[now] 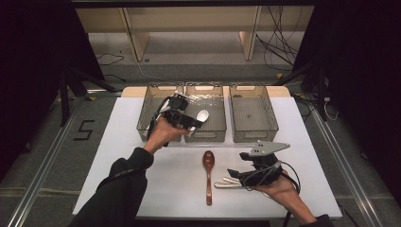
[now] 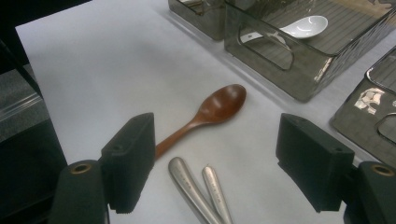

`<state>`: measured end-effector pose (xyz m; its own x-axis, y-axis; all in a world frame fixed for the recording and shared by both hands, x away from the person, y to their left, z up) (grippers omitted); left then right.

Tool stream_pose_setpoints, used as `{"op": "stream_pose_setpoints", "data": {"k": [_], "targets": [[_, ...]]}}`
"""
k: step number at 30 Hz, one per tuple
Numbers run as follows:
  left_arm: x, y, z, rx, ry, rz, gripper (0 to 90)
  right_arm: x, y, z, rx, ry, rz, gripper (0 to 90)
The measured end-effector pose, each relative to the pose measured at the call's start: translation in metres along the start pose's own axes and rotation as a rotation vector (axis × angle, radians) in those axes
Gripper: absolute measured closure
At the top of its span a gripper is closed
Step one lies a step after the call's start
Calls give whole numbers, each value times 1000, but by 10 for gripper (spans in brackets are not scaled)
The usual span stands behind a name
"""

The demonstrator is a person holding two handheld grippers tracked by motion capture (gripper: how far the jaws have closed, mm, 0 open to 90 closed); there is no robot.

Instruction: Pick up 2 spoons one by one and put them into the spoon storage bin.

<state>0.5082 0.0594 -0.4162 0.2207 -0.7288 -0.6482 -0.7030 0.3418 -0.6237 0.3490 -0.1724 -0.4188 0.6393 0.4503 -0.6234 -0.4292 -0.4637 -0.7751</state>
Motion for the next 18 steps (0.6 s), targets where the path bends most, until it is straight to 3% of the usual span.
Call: {"op": "stream_pose_setpoints", "data": {"k": [7,10,18], "targets": [[-3,30,-19,20,20,8,290,0,0,0,0,3,-1,294],[0,40,-26,33,7,25,271,-1,-1,1,1,6,-3,294],[10,61,-47,66,21,63,232,-2,-1,-1,8,13,-7,293]]}}
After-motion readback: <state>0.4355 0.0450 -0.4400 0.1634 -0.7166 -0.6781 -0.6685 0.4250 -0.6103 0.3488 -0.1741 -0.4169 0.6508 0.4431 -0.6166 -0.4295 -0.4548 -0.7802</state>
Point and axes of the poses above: each handheld gripper's, and its own axes: x roughly forward along the jaws, y roughly out of its underside, z roughly to its left, the point moved 4 cm from there along x, roughly forward along the jaws, and after that the axes turned 15 degrees about y, right-handed, at the moved point
